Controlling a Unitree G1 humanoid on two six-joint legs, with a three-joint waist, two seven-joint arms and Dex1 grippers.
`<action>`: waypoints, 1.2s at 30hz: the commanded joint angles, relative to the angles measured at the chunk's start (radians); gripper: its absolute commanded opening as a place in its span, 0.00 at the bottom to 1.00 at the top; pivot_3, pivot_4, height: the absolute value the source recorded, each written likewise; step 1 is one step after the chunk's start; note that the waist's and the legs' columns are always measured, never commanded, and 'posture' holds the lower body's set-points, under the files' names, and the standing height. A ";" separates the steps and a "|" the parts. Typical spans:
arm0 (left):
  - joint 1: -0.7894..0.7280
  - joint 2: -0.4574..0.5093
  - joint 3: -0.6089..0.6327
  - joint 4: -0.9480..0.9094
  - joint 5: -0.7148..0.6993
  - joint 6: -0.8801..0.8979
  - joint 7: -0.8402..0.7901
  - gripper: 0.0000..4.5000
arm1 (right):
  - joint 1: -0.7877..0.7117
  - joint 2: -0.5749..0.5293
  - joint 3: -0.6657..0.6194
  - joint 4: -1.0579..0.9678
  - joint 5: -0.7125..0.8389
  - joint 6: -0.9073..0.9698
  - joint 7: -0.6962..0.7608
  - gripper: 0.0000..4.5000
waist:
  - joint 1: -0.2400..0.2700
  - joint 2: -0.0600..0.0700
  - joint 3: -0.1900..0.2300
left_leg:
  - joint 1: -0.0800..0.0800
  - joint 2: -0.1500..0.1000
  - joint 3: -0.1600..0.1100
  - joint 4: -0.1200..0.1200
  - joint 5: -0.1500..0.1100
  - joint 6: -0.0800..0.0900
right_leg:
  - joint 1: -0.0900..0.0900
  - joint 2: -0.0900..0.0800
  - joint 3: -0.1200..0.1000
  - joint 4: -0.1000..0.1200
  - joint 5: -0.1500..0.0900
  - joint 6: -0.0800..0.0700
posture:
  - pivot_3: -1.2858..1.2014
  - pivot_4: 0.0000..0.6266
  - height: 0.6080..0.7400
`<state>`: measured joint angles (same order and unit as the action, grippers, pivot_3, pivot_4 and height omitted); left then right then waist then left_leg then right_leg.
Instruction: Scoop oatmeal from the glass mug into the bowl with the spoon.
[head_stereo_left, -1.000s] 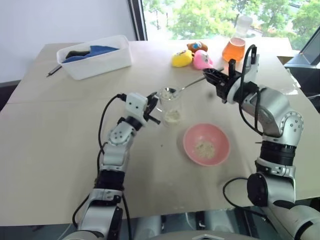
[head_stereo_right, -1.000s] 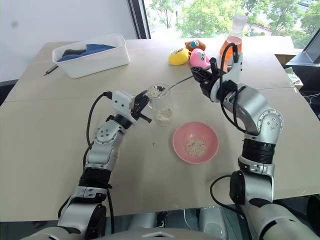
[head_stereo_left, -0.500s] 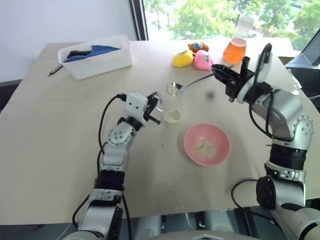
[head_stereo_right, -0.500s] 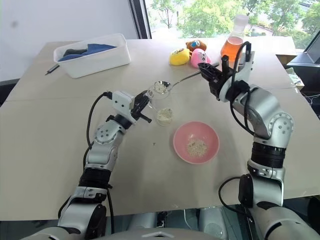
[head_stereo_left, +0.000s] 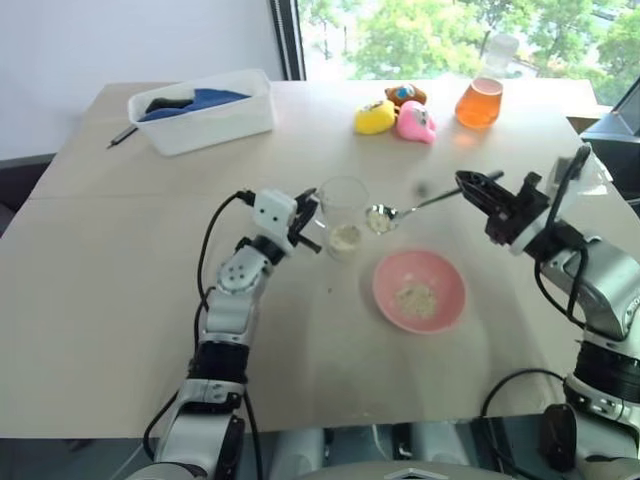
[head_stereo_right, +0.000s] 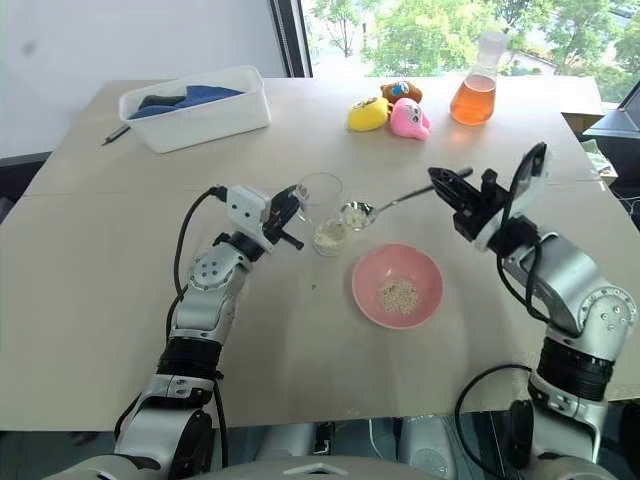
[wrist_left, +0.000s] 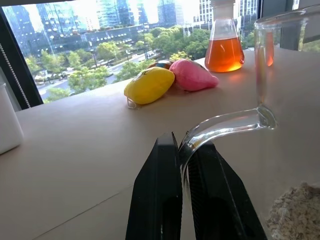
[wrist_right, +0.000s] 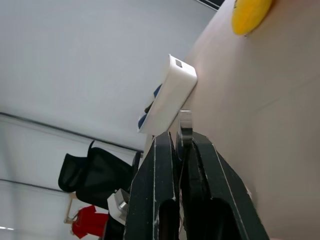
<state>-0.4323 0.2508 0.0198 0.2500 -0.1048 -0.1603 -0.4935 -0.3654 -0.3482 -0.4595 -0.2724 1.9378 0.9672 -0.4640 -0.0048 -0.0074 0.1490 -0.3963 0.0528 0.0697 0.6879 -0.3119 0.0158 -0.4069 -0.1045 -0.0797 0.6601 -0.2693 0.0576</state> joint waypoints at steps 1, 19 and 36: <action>-0.009 -0.003 -0.006 -0.016 -0.011 -0.035 -0.010 0.01 | 0.048 -0.028 -0.057 -0.051 0.034 0.005 0.057 0.00 | 0.001 0.000 0.000 | 0.000 0.000 0.000 0.000 0.000 0.000 | 0.000 0.000 0.000 0.000 0.000 0.000 | 0.52 0.24 1.00; -0.035 -0.015 -0.025 0.045 -0.017 -0.055 -0.046 0.01 | 0.293 -0.202 -0.079 -0.156 0.034 -0.045 0.164 0.00 | 0.015 0.000 0.000 | 0.002 0.000 0.000 0.002 0.000 0.000 | 0.000 0.000 0.002 0.001 0.000 0.000 | 0.52 0.24 1.00; -0.055 -0.039 -0.035 0.099 -0.013 -0.087 -0.055 0.01 | 0.026 -0.762 0.209 -0.321 -0.187 0.063 0.340 0.00 | 0.020 -0.001 0.000 | 0.001 0.000 -0.002 0.005 0.000 0.001 | 0.001 0.000 0.000 0.000 0.000 0.000 | 0.52 0.24 1.00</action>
<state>-0.4801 0.2165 -0.0096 0.3575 -0.1099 -0.2287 -0.5440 -0.3030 -1.0788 -0.2638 -0.5474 1.8144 1.0171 -0.1738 0.0148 -0.0085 0.1485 -0.3956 0.0524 0.0674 0.6927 -0.3121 0.0164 -0.4055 -0.1045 -0.0801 0.6604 -0.2693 0.0576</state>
